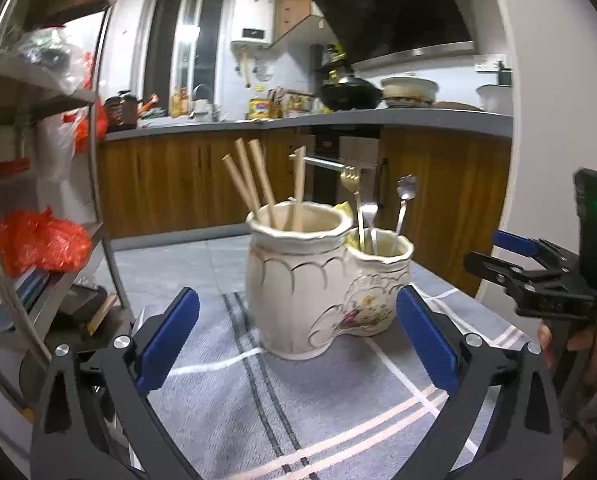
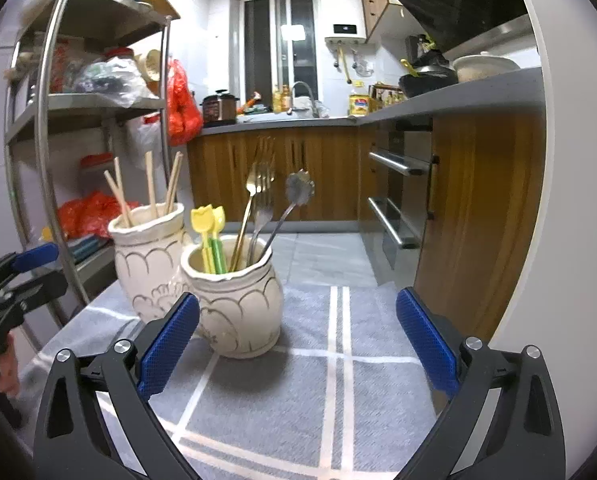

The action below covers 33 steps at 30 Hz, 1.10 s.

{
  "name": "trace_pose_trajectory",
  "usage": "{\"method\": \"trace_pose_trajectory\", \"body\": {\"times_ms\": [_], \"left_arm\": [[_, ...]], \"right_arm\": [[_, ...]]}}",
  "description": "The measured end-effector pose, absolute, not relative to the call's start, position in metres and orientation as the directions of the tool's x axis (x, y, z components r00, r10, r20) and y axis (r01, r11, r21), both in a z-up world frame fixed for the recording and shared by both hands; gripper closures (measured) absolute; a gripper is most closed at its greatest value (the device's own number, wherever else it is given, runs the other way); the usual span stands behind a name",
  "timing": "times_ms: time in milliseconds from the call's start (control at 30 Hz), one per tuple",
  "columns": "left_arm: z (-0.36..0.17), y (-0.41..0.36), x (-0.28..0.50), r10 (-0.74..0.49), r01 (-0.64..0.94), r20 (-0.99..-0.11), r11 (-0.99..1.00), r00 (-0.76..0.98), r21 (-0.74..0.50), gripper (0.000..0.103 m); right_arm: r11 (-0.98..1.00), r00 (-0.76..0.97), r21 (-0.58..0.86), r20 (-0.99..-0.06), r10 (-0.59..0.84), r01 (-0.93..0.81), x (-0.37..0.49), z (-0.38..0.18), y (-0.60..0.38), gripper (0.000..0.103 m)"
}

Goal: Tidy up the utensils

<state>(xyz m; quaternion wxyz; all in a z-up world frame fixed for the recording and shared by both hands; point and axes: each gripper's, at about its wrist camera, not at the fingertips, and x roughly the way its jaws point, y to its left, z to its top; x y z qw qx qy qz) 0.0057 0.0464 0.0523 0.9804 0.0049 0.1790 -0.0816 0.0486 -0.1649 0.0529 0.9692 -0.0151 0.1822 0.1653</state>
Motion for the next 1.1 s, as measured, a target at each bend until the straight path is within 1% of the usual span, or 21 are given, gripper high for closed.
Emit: {"method": "trace_pose_trajectory", "body": {"times_ms": [167, 233, 400, 500, 833, 1100], "left_arm": [[0.043, 0.048, 0.01, -0.089, 0.096, -0.38, 0.995, 0.921, -0.001, 0.006], [0.041, 0.048, 0.013, -0.081, 0.088, -0.391, 0.996, 0.917, -0.001, 0.006], [0.04, 0.049, 0.012, -0.059, 0.067, -0.395, 0.998, 0.917, 0.006, 0.006], [0.041, 0.052, 0.012, -0.023, 0.027, -0.389, 1.0, 0.921, 0.006, 0.006], [0.043, 0.049, 0.006, -0.007, 0.016, -0.363, 1.0, 0.932, 0.022, 0.006], [0.043, 0.049, 0.007, -0.008, 0.017, -0.368, 1.0, 0.93, 0.021, 0.006]], "right_arm": [[0.935, 0.878, 0.011, -0.339, 0.338, -0.355, 0.041, 0.051, -0.163, 0.005], [0.933, 0.877, 0.006, -0.338, 0.341, -0.361, 0.04, 0.051, -0.161, 0.005], [0.927, 0.873, -0.01, -0.339, 0.35, -0.375, 0.038, 0.052, -0.156, 0.005], [0.929, 0.881, -0.001, -0.318, 0.351, -0.37, 0.035, 0.053, -0.159, 0.005], [0.929, 0.885, -0.005, -0.308, 0.349, -0.369, 0.033, 0.054, -0.159, 0.005], [0.93, 0.885, -0.005, -0.309, 0.349, -0.369, 0.033, 0.054, -0.159, 0.005]]}}
